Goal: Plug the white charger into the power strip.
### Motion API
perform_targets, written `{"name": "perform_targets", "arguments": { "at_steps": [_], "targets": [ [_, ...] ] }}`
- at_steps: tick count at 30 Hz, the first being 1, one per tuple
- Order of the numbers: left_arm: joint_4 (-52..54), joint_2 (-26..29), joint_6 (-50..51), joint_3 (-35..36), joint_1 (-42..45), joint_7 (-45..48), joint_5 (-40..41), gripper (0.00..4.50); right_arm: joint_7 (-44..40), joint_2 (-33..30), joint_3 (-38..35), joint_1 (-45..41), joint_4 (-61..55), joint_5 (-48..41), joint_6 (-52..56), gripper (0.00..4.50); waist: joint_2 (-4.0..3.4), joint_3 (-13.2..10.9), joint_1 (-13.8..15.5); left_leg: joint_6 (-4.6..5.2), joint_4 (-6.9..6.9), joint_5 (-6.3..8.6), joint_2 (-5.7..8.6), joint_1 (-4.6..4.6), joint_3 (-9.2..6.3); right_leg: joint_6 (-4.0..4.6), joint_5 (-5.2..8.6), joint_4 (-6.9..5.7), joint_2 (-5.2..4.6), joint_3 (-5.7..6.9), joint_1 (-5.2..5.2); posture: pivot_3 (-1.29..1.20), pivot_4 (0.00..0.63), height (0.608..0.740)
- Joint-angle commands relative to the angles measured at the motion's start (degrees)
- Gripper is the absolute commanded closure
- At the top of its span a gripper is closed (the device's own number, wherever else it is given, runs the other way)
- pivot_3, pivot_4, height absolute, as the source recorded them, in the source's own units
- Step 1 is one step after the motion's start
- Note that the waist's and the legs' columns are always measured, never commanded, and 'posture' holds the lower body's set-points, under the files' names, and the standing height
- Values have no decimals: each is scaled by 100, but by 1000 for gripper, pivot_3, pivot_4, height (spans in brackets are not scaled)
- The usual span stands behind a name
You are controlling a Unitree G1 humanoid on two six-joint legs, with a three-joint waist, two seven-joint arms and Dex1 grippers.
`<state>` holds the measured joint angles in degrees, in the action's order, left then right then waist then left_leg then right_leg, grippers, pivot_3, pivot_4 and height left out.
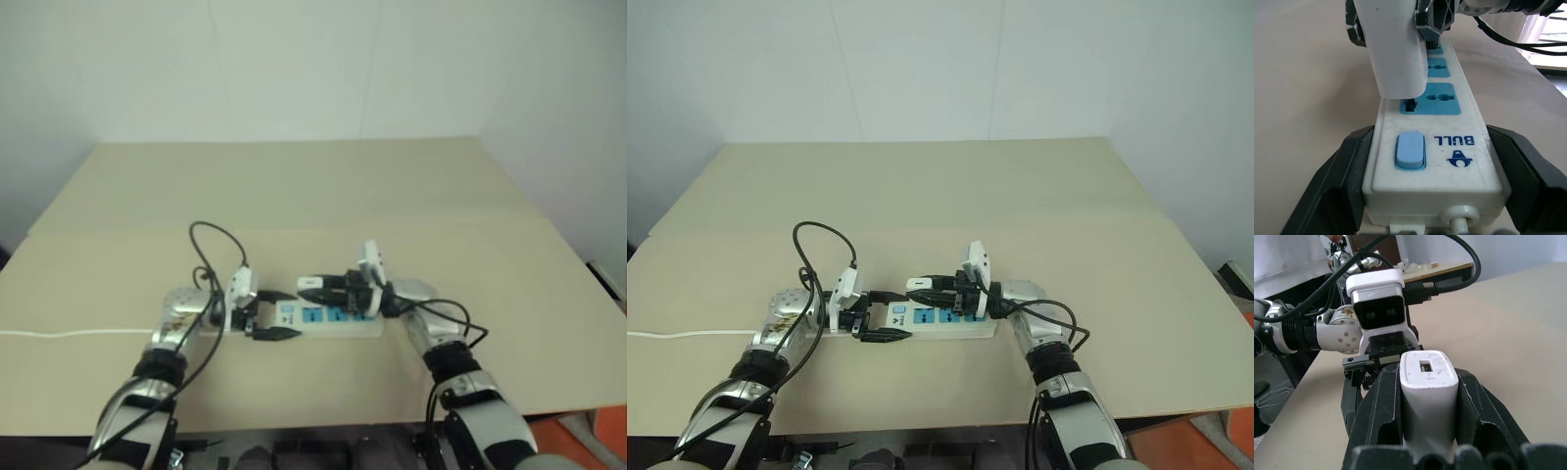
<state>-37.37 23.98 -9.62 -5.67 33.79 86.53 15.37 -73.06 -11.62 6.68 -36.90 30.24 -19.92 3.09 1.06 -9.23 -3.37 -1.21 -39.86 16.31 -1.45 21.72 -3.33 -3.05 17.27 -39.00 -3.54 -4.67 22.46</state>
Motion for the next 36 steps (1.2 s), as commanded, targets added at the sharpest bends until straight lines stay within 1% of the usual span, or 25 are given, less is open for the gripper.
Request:
{"name": "perform_targets", "arguments": {
  "at_steps": [1, 11, 20, 30, 36],
  "targets": [
    [13, 58, -51, 17, 63, 49, -24, 1214, -2, -203, -49, 132, 42, 117, -72, 3379, 0, 0, 3, 0, 0, 0, 0, 1, 0, 0, 0, 0, 0, 0, 0, 0, 150, 740],
    [28, 89, -50, 14, 58, 60, -17, 1214, 42, -212, -90, 192, 45, 94, -73, 3379, -1, 0, 8, 0, 2, 0, 0, 0, 0, 0, 0, 2, 0, 0, 0, 0, 150, 740],
    [45, 112, -19, 0, 46, 70, 1, 1214, -214, -493, -89, 266, 243, 220, -599, 3379, 0, 0, 75, 1, 3, 0, 0, -1, 0, 0, 0, 6, 0, 0, -2, 0, 150, 740],
    [110, 110, -10, -9, 4, 46, 16, 1214, -83, -486, 301, 247, 733, 593, -1053, 3379, 0, 0, 75, 1, 4, 0, -2, -16, 1, 0, 0, 8, 1, 0, -15, 0, 150, 740],
    [162, 146, -11, -2, -37, 33, 18, 1214, 69, -438, 412, 216, 1031, 647, -1028, 3379, 0, 0, 68, 1, 6, 1, -9, -37, 7, 0, 0, 9, 5, 0, -30, 0, 150, 740]
  ]
}}
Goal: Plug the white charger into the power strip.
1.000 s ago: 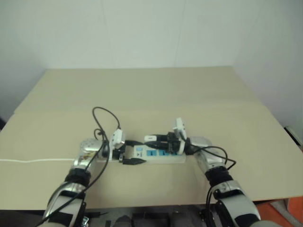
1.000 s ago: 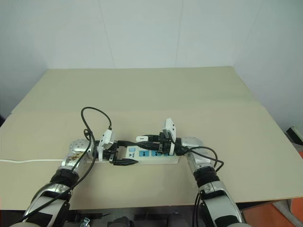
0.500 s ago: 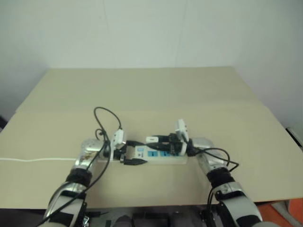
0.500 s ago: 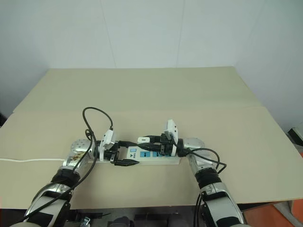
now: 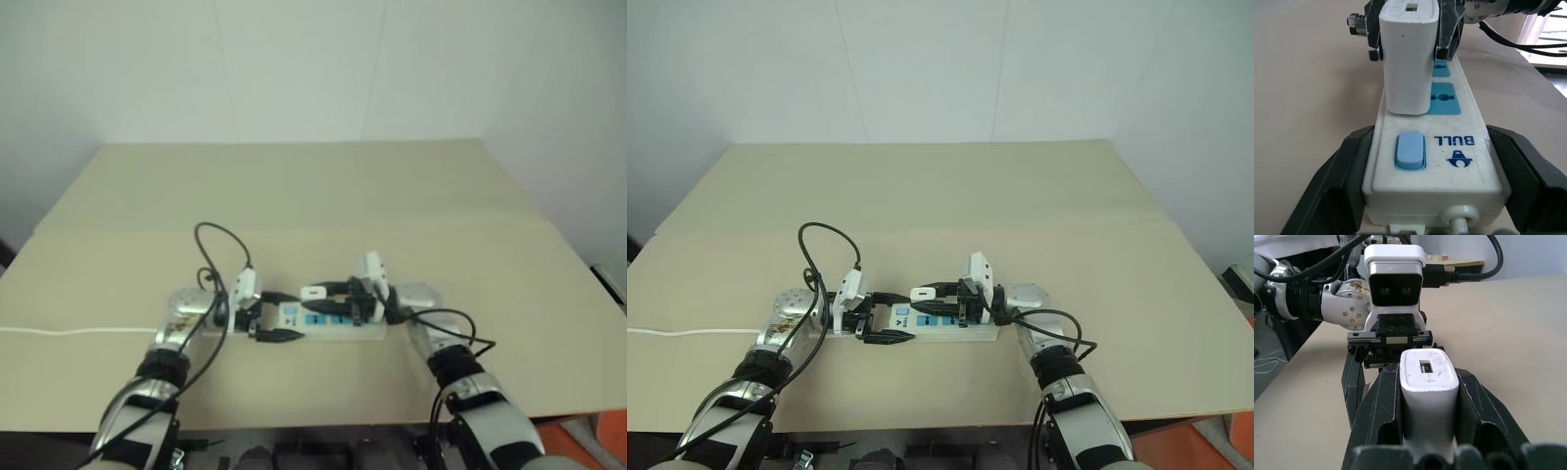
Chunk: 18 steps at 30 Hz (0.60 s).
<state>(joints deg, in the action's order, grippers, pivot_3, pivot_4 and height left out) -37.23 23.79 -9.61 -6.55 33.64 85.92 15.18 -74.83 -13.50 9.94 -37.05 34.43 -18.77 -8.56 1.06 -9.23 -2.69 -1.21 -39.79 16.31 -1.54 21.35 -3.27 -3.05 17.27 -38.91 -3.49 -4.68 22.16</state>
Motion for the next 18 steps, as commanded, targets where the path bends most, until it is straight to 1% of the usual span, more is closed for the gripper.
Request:
{"name": "perform_targets", "arguments": {
  "at_steps": [1, 4, 9, 16, 18],
  "targets": [
    [155, 173, -20, 90, -31, 94, 38, 1214, 257, -255, 107, 215, 665, 535, 231, 3379, 0, 0, -1, 0, 0, 0, -2, -4, 1, 0, 0, 0, 1, 0, -2, 0, 150, 740],
    [172, 192, -26, 92, -47, 95, 43, 1214, 569, -208, 84, 244, 797, 594, 145, 3379, 1, 1, -6, 0, 1, 0, -6, -14, 5, 1, 0, -1, 3, 0, -8, 0, 150, 740],
    [212, 214, -5, 89, -67, 88, 67, 1214, 490, -228, 188, 318, 971, 666, -111, 3379, 1, 2, -17, 0, 4, 0, -11, -25, 8, 10, -6, -5, 8, 0, -14, 0, 150, 740],
    [245, 228, 5, 90, -103, 91, 79, 1214, 441, -263, 260, 322, 1021, 642, -40, 3379, 0, 4, -19, 0, 5, 0, -12, -27, 8, 12, -7, -7, 9, -1, -14, 0, 150, 740],
    [254, 227, 5, 89, -112, 91, 82, 1214, 526, -293, 324, 342, 1040, 755, -171, 3379, 0, 4, -20, 0, 5, 0, -13, -27, 8, 12, -7, -7, 9, -1, -15, 0, 150, 740]
  ]
}}
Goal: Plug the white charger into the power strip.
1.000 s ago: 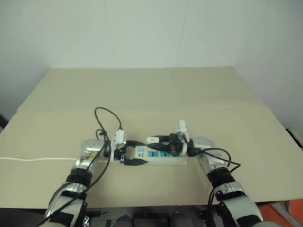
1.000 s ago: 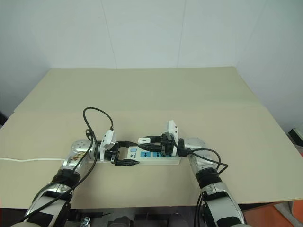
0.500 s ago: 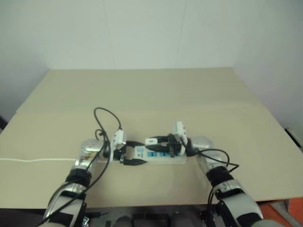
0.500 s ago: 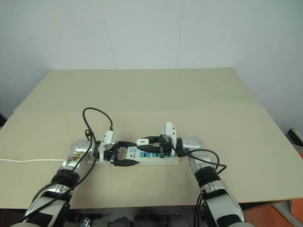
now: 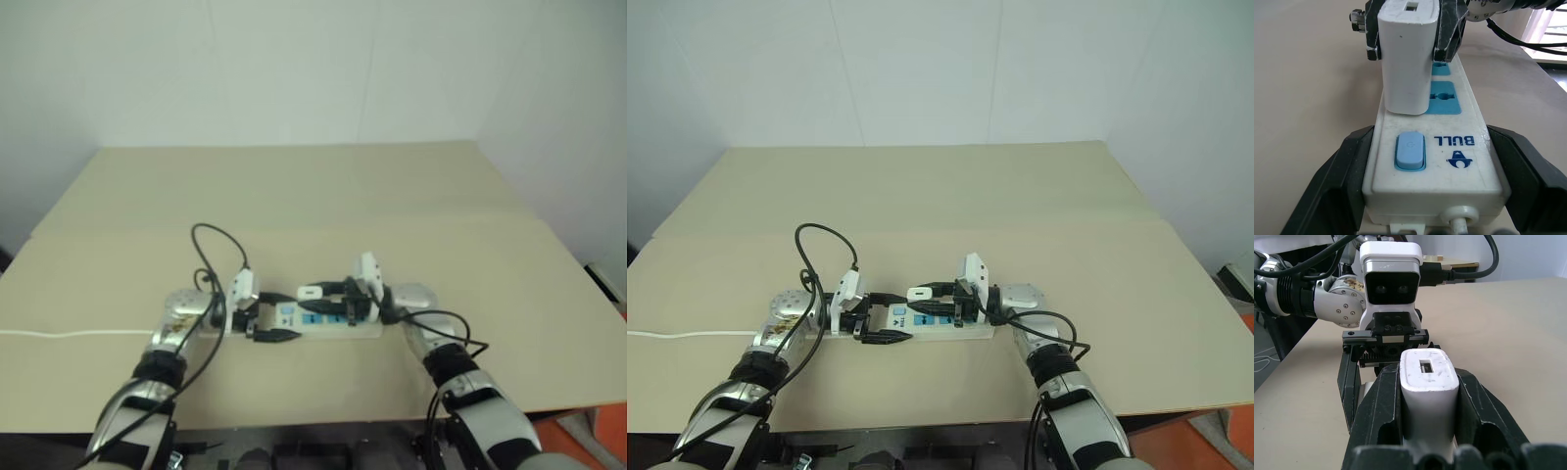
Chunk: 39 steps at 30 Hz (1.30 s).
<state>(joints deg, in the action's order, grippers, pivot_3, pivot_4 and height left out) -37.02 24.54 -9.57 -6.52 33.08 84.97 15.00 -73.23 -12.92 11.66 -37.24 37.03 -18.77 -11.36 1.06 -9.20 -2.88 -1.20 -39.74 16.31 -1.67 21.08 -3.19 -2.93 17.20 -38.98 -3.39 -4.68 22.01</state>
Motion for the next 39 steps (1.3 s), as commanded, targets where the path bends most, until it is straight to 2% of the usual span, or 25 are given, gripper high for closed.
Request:
{"name": "perform_targets", "arguments": {
  "at_steps": [1, 11, 17, 27, 37, 39],
  "targets": [
    [231, 152, -4, 85, -56, 188, 98, 1214, 367, -366, 193, 358, 791, 798, 78, 3379, 0, 1, -2, 0, 0, 0, 0, 0, 0, 0, 0, 0, 0, 0, 0, 0, 150, 740],
    [239, 160, -42, 55, -75, 194, 74, 1214, 436, -412, 389, 70, 1002, 809, 526, 3379, 0, 2, -83, 0, 2, 0, -2, -15, -1, 5, -3, 0, 2, 0, -14, 0, 150, 740],
    [271, 162, -28, 54, -98, 186, 84, 1214, 534, -445, 445, 121, 966, 822, 530, 3379, 0, 2, -101, 0, 38, 0, -3, -84, 0, 4, -3, 36, 3, 1, -87, 0, 150, 740],
    [271, 146, -45, 51, -128, 171, 80, 1214, 612, -443, 396, 199, 908, 865, 482, 120, 36, 27, -96, 0, 75, 0, -8, -92, -3, 6, -4, 72, 4, 6, -98, 0, 150, 740],
    [294, 134, -36, 60, -129, 131, 70, 1214, 258, -449, 123, 417, 611, 710, -58, 50, 43, 33, -89, 0, 98, 1, -14, -90, -6, 8, -5, 99, 3, 16, -99, 0, 150, 740],
    [253, 136, 204, 51, -71, 176, 109, 1214, 57, -475, 59, 393, 419, 562, 257, 50, 43, 33, -84, 0, 100, 1, -14, -88, -6, 8, -5, 100, 3, 17, -98, 0, 150, 740]
  ]
}}
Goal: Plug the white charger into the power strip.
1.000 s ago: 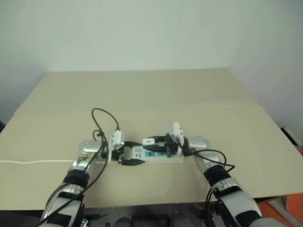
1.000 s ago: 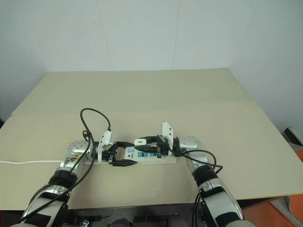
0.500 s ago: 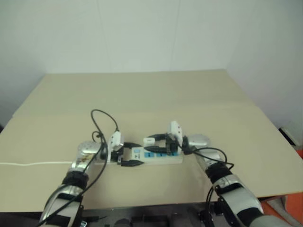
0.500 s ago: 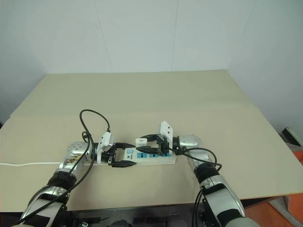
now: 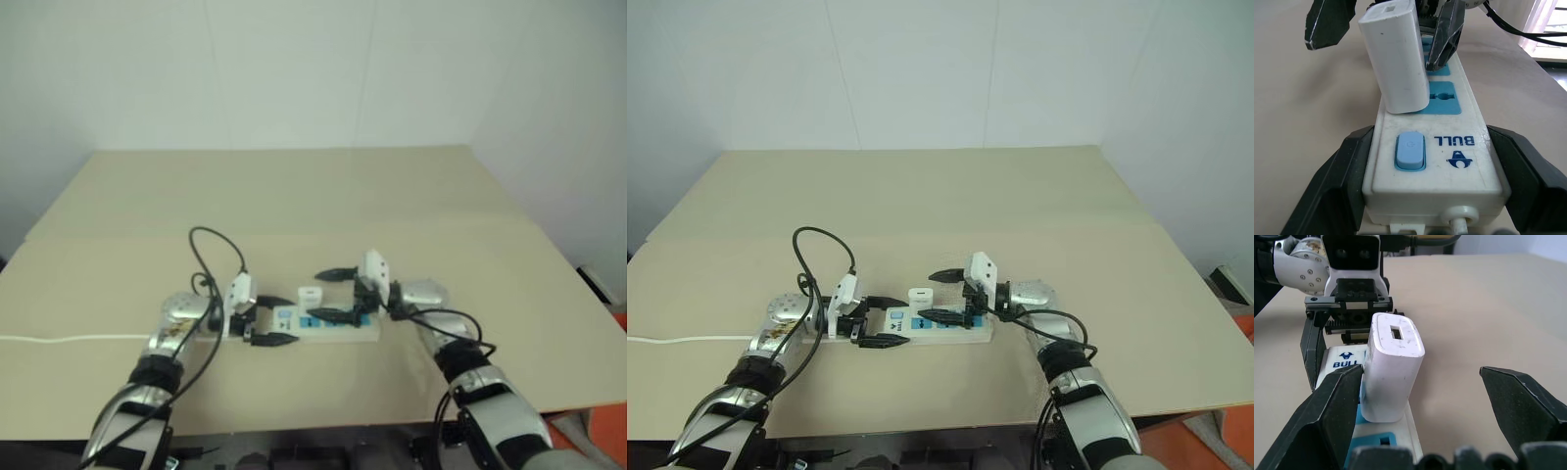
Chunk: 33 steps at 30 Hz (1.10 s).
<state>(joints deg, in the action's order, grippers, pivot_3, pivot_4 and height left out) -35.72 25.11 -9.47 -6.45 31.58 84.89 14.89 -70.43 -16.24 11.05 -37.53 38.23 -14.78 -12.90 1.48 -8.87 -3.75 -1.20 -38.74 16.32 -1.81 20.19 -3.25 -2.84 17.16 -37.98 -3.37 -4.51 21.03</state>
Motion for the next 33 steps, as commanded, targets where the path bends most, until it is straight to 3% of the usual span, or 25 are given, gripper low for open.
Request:
{"name": "perform_targets", "arguments": {
  "at_steps": [1, 8, 15, 17, 32, 33],
  "targets": [
    [126, 65, 148, 63, 77, 166, 128, 1214, -314, -155, 82, 413, 190, 92, 556, 50, 0, 0, 5, 0, 0, 0, 0, 1, 0, 0, 0, 1, 0, 1, 0, 0, 150, 740],
    [196, 4, -105, 57, 3, 10, 42, 1214, -594, -263, -142, 382, -744, -356, 1457, 50, -6, -4, 51, 2, 7, 1, -1, 13, -1, 1, 1, 14, -1, 4, 9, 0, 150, 740],
    [290, -45, -103, 52, -81, -8, 73, 1214, -199, -212, -304, 43, -1557, -742, 2951, 50, -30, -22, 100, 3, 8, 1, -1, 58, 0, 1, 1, 17, -1, 5, 55, 0, 150, 740],
    [330, -52, -79, 50, -106, -26, 89, 1214, -155, -198, -319, 35, -1622, -747, 3056, 50, -35, -26, 117, 2, -4, 0, 2, 110, 4, 3, -1, -8, -4, 3, 120, 0, 150, 740],
    [350, -57, -42, 31, -120, -46, 93, 1214, -57, -167, -567, 76, -1969, -989, 3222, 50, -46, -34, 123, 1, -3, 0, 3, 120, 7, 3, -1, -2, -5, 9, 125, 0, 150, 740],
    [340, -56, -49, 31, -116, -42, 91, 1214, -66, -173, -581, 82, -1980, -1015, 3238, 221, -46, -34, 123, 1, -3, 0, 2, 120, 7, 3, -1, -2, -5, 9, 125, 0, 150, 740]
  ]
}}
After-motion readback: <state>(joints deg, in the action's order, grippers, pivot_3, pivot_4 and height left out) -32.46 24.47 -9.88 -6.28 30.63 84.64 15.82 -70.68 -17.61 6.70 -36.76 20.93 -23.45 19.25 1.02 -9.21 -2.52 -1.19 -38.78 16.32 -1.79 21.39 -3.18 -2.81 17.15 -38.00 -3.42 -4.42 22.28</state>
